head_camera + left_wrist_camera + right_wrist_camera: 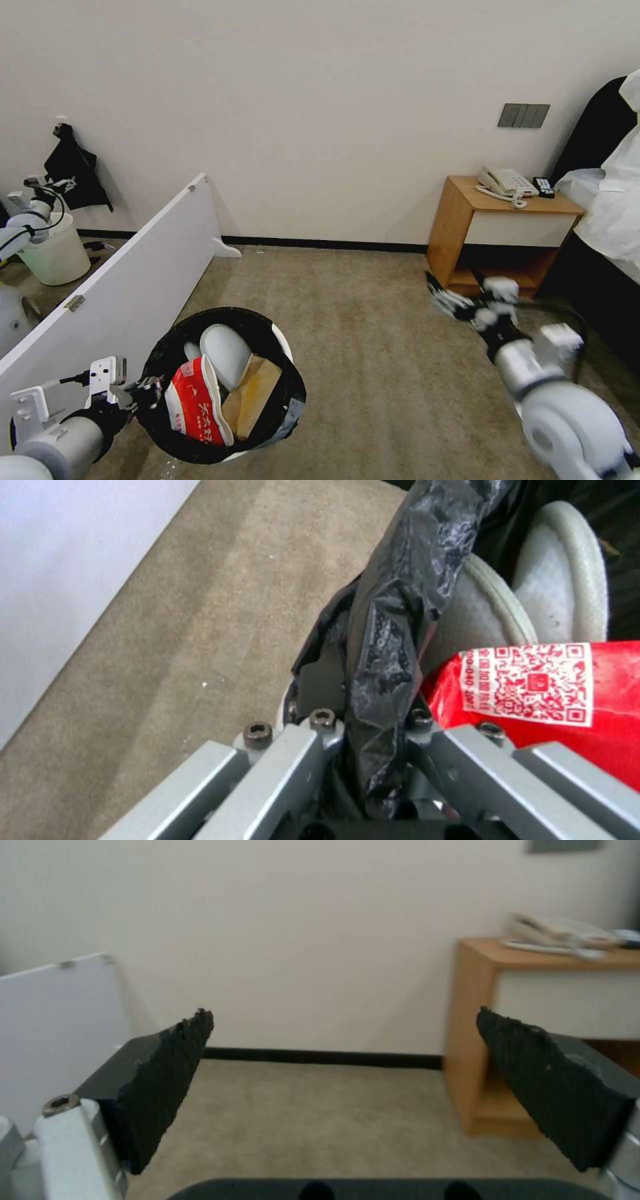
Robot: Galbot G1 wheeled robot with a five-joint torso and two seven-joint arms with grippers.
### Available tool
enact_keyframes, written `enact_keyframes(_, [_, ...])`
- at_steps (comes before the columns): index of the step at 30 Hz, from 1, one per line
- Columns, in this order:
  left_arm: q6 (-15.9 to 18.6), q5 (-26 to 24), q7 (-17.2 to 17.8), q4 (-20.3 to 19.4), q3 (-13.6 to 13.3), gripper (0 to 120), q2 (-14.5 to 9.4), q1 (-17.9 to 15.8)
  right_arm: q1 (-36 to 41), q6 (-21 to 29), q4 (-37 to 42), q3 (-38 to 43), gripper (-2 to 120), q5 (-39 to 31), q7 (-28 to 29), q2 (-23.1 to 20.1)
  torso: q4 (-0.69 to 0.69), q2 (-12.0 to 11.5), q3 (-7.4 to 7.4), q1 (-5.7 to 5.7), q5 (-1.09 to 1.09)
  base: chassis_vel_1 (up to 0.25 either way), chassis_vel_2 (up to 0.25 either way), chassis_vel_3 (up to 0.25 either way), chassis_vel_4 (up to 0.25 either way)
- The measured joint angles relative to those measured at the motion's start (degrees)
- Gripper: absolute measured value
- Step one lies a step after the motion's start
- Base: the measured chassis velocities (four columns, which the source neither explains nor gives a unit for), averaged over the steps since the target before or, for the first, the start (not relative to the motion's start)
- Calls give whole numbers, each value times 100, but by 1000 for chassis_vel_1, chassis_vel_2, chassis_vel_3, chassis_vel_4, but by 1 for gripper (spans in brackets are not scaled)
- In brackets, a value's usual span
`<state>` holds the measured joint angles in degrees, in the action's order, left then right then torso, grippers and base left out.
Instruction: Pick up the trash bin, then pick up the garbage from the floor and place it into the trash bin.
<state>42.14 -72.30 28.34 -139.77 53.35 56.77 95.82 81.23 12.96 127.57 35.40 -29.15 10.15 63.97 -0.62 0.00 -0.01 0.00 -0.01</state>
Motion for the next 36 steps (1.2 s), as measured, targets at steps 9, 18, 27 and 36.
enact_keyframes(9, [0,278,-210,58,-126,3,-6,-211,765,-629,178,312,100,2173,-511,1393,-1,0,0,0,1,0,0,0,0])
enact_keyframes(18, [0,643,-359,272,-422,3,-118,-614,919,-1060,136,252,100,3348,-759,2161,-3,0,0,0,1,0,0,0,0])
enact_keyframes(27, [0,835,-359,352,-573,3,-65,-804,620,-1064,-49,224,100,3441,-783,2150,-2,0,1,0,1,0,0,0,0])
enact_keyframes(36, [-1,901,-360,354,-554,3,-27,-751,405,-1044,-238,179,100,3364,-778,1957,-3,0,1,0,2,0,0,0,0])
